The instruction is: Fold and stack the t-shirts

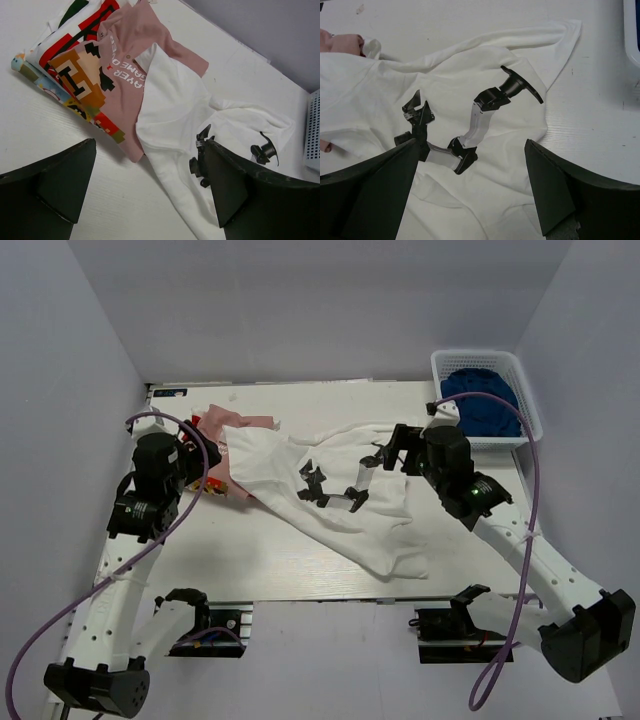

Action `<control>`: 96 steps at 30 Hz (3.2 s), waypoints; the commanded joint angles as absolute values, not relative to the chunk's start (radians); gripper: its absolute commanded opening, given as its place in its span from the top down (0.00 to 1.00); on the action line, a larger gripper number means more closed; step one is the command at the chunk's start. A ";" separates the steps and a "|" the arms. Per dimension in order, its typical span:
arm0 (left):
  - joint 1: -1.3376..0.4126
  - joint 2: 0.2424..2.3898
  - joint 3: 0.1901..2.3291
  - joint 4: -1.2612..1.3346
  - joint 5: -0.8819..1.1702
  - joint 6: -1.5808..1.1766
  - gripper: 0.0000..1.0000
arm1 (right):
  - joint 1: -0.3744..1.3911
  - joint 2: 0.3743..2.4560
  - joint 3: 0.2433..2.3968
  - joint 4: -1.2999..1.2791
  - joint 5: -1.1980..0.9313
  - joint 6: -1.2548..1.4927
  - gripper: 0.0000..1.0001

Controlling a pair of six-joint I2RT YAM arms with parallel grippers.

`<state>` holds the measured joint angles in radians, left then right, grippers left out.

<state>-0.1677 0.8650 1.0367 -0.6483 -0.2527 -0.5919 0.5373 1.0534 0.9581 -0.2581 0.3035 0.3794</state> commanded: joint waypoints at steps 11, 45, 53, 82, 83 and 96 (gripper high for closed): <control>-0.164 0.949 1.017 -0.563 -0.179 -0.580 0.01 | 0.543 1.201 0.940 -0.069 0.023 0.302 0.09; -0.164 1.213 1.058 -0.502 -0.117 -0.551 0.01 | 0.638 1.678 0.749 0.080 -0.017 0.626 0.09; -0.164 1.392 1.178 -0.590 -0.348 -0.541 0.01 | 0.597 1.347 0.612 -0.126 0.183 0.631 0.09; -0.060 2.046 1.486 -0.465 0.080 0.287 0.01 | 0.597 1.516 0.787 -0.109 0.043 0.519 0.09; -0.048 2.058 1.486 -0.454 0.080 0.287 0.01 | 0.597 1.517 0.788 -0.112 0.046 0.517 0.09; 0.055 2.137 1.558 -0.184 0.039 0.244 0.01 | 0.597 1.586 0.910 -0.164 0.106 0.514 0.09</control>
